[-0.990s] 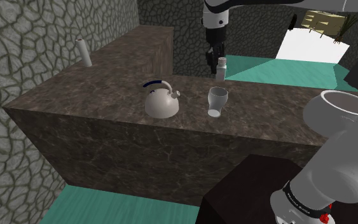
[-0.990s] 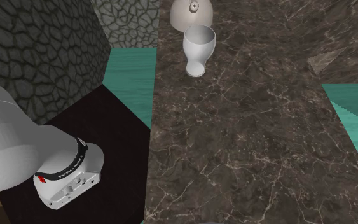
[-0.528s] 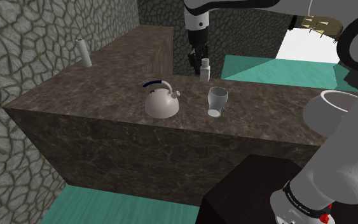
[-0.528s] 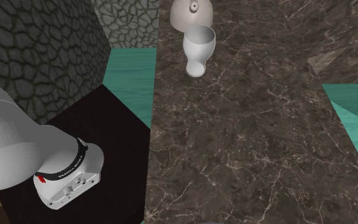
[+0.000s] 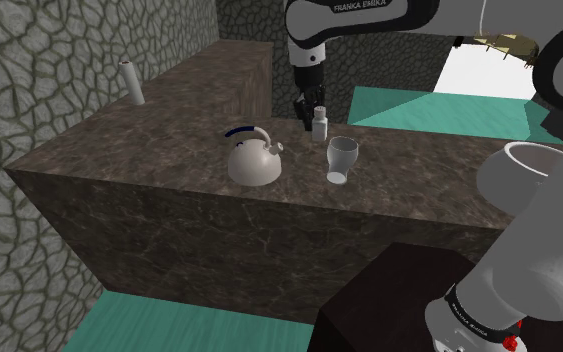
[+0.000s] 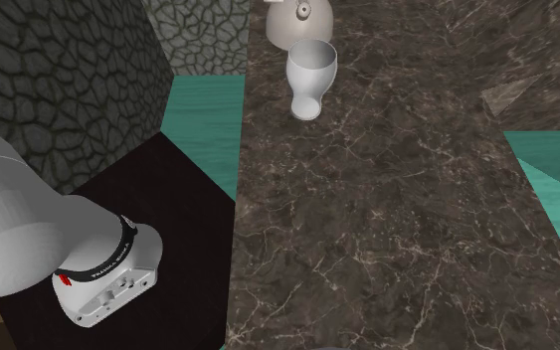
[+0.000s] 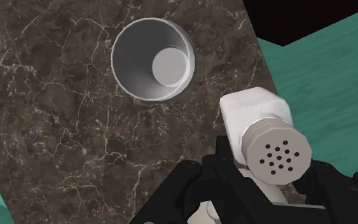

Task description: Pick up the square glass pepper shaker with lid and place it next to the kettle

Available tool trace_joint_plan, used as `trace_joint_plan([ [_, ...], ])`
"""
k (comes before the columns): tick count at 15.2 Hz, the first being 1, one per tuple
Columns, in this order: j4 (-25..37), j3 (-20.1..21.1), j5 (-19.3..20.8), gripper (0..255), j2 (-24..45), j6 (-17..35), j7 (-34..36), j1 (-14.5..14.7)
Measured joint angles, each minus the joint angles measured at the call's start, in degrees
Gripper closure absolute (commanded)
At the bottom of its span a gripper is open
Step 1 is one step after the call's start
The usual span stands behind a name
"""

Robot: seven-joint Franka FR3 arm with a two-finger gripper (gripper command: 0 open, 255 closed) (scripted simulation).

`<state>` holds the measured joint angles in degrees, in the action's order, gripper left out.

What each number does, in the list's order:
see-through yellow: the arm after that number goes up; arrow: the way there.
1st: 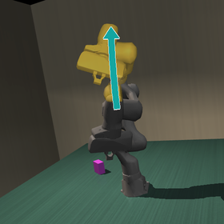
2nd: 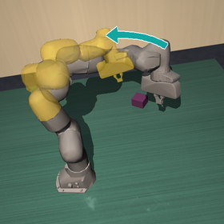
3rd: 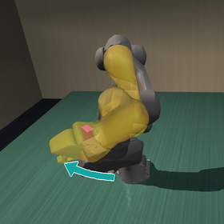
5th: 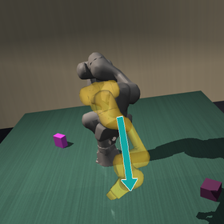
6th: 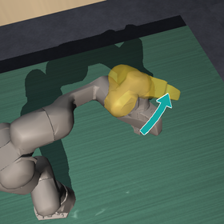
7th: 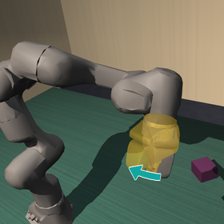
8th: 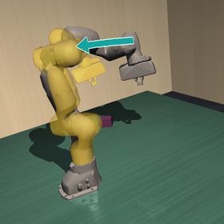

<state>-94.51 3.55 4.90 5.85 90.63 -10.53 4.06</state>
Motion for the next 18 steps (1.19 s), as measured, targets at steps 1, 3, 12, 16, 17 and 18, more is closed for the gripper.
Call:
trace_joint_plan([
  [1, -0.8, -0.01, 0.01, 255, -0.02, 0.78, 0.03, -0.02],
  [3, -2.2, -0.06, 0.02, 255, 0.02, 2.23, 0.04, -0.08],
  [12, -8.8, -0.11, 0.13, 255, 0.36, 9.16, 0.53, -0.16],
  [16, -10.79, -0.09, 0.22, 255, 1.18, 11.94, 0.87, -0.11],
  [17, -11.4, -0.11, 0.26, 255, 1.4, 12.77, 0.89, -0.14],
  [18, -11.64, -0.13, 0.29, 255, 1.69, 13.3, 0.91, -0.16],
])
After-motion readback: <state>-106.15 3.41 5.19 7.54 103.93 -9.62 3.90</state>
